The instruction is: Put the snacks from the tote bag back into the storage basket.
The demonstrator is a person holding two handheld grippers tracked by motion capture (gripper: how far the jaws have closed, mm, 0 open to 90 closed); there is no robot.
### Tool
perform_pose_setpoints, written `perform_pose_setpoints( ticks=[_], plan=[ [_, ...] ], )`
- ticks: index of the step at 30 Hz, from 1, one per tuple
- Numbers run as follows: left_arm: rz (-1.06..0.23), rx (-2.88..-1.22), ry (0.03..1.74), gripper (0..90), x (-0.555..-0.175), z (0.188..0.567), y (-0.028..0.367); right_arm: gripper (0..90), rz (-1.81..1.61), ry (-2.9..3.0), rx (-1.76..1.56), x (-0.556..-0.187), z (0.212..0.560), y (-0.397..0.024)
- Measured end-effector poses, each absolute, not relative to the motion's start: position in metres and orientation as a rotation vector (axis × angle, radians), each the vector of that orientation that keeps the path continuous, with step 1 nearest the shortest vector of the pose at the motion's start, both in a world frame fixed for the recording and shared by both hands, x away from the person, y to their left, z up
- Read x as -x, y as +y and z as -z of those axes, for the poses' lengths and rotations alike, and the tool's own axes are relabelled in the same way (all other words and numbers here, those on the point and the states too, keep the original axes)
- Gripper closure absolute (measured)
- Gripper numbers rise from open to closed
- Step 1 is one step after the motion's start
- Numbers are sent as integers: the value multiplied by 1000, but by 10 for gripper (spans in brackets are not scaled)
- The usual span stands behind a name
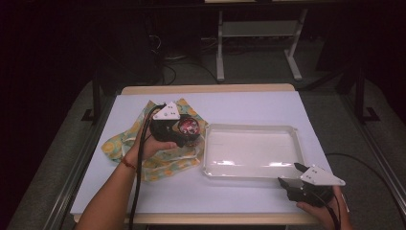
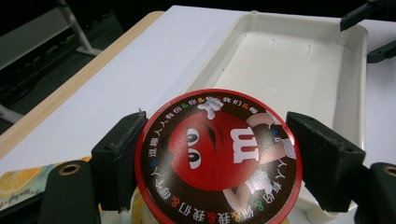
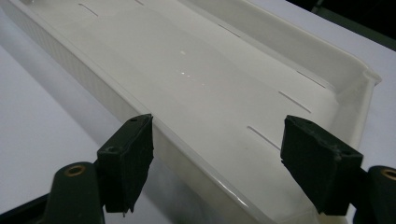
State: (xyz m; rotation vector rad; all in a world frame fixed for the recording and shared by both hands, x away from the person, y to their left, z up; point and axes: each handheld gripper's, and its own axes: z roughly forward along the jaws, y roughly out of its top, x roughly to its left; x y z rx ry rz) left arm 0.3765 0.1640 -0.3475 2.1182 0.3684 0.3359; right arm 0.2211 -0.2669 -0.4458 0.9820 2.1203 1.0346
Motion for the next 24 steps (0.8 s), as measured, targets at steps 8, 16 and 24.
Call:
perform_pose_setpoints(
  ticks=[8,16,24],
  plan=[
    [-307,-2117,337,230,-381,351,153,248,-1037,2122,-988,-221,446,-267],
    [-284,-2126,301,230,-383,354,136,248,-1039,2123,-989,-221,446,-267],
    [-265,-2129,269,230,-382,357,123,248,-1037,2123,-989,-221,447,-267]
  ],
)
